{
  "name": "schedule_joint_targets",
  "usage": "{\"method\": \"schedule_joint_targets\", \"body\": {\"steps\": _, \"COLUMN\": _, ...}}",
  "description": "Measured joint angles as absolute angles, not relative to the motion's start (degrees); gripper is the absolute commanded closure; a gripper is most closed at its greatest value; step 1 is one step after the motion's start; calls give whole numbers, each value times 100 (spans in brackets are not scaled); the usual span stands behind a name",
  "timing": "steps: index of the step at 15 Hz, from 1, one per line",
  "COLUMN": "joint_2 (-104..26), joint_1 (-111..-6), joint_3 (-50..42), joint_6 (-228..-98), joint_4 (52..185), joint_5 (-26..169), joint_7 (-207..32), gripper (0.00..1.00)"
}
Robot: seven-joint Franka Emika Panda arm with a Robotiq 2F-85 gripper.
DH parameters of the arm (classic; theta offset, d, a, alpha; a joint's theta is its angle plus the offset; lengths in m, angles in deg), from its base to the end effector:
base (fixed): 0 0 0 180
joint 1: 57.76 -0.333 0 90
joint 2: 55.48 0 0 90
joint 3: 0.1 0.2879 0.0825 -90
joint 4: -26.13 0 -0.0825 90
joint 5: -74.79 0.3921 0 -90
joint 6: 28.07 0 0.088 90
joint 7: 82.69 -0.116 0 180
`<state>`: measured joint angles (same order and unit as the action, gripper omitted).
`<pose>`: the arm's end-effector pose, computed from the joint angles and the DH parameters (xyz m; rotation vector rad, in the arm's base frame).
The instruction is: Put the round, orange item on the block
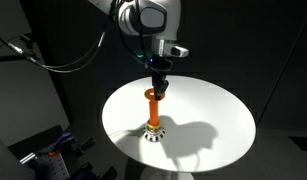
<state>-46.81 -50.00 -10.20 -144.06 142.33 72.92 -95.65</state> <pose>0.5354 -0.1739 0.3219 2.9800 -0.7950 -0.2396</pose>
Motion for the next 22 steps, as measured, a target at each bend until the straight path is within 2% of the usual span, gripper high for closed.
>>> {"method": "schedule_joint_targets", "body": {"steps": 20, "joint_2": -4888, "joint_1": -4925, "joint_3": -1101, "joint_6": -15057, "joint_4": 14822, "joint_5": 7283, "joint_7": -9509, "gripper": 93}}
{"method": "schedule_joint_targets", "body": {"steps": 21, "joint_2": -4888, "joint_1": -4925, "joint_3": -1100, "joint_6": -15057, "joint_4": 14829, "joint_5": 7283, "joint_7": -9509, "gripper": 93}}
{"method": "schedule_joint_targets", "body": {"steps": 22, "joint_2": -4888, "joint_1": -4925, "joint_3": -1100, "joint_6": -15057, "joint_4": 14832, "joint_5": 7283, "joint_7": -9509, "gripper": 86}}
